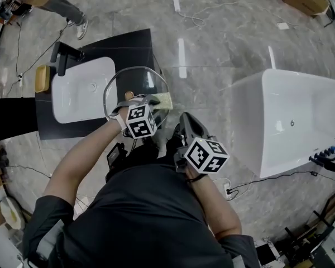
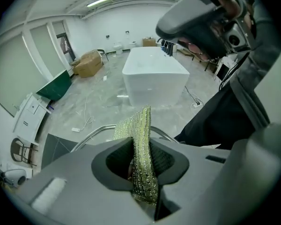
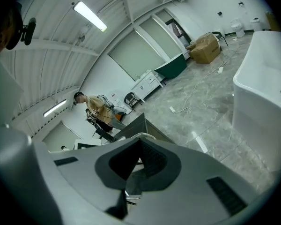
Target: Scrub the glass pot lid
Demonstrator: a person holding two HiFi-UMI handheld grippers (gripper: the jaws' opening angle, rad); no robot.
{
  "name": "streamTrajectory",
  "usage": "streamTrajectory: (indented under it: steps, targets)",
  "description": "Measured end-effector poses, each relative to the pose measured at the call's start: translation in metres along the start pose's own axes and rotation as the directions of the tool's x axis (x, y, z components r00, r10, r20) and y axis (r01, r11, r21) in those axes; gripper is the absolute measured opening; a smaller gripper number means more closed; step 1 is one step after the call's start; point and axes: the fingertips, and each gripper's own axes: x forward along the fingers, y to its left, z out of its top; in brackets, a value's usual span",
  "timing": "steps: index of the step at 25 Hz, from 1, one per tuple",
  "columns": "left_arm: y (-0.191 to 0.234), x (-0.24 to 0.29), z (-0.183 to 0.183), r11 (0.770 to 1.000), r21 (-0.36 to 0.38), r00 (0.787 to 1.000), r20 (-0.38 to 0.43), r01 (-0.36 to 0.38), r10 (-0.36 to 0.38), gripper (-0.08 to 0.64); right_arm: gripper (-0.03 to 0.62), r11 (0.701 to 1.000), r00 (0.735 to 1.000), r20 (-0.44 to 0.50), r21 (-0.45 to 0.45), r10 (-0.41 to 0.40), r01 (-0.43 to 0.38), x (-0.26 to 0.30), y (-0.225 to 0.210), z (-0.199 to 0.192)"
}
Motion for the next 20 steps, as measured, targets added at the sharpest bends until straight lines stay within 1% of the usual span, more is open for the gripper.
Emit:
streamTrajectory:
  steps: [3, 7, 11, 13, 15, 17, 20]
  targets:
    - [-0.018, -0.002, 0.0, 1.0, 0.006, 1.0, 0.014, 0.027, -0.027, 0.075, 0.006, 1.0, 1.0, -0.004, -0.014, -0.004, 0.004, 0.001, 0.004, -0.001]
    - [-0.038, -0.005, -0.001, 0.998, -0.017, 0.997, 0.043, 0.061, -0.06, 0.075, 0.006, 1.0, 1.0, 0.001, -0.026, -0.013, 0.013, 0.001, 0.01, -0.002]
    - [-0.061, -0.009, 0.001, 0.989, -0.089, 0.989, 0.094, 0.121, -0.113, 0.075, 0.006, 0.999, 1.0, 0.01, -0.037, -0.017, 0.017, -0.001, 0.016, -0.001]
    - [-0.072, -0.013, 0.002, 0.977, -0.138, 0.981, 0.134, 0.162, -0.144, 0.075, 0.006, 0.999, 1.0, 0.01, -0.043, -0.015, 0.015, -0.001, 0.021, 0.0]
    - [-0.078, -0.02, 0.005, 0.966, -0.177, 0.97, 0.185, 0.189, -0.156, 0.075, 0.008, 0.999, 1.0, 0.01, -0.053, -0.011, 0.012, 0.0, 0.027, 0.0]
    - [-0.075, -0.033, 0.006, 0.965, -0.198, 0.966, 0.228, 0.171, -0.124, 0.075, 0.007, 0.997, 1.0, 0.02, -0.071, -0.007, 0.008, 0.0, 0.035, 0.002]
    - [-0.053, -0.065, -0.003, 0.973, -0.217, 0.967, 0.252, 0.077, -0.02, 0.075, 0.006, 0.993, 0.997, 0.082, -0.115, -0.01, 0.019, -0.001, 0.046, 0.015]
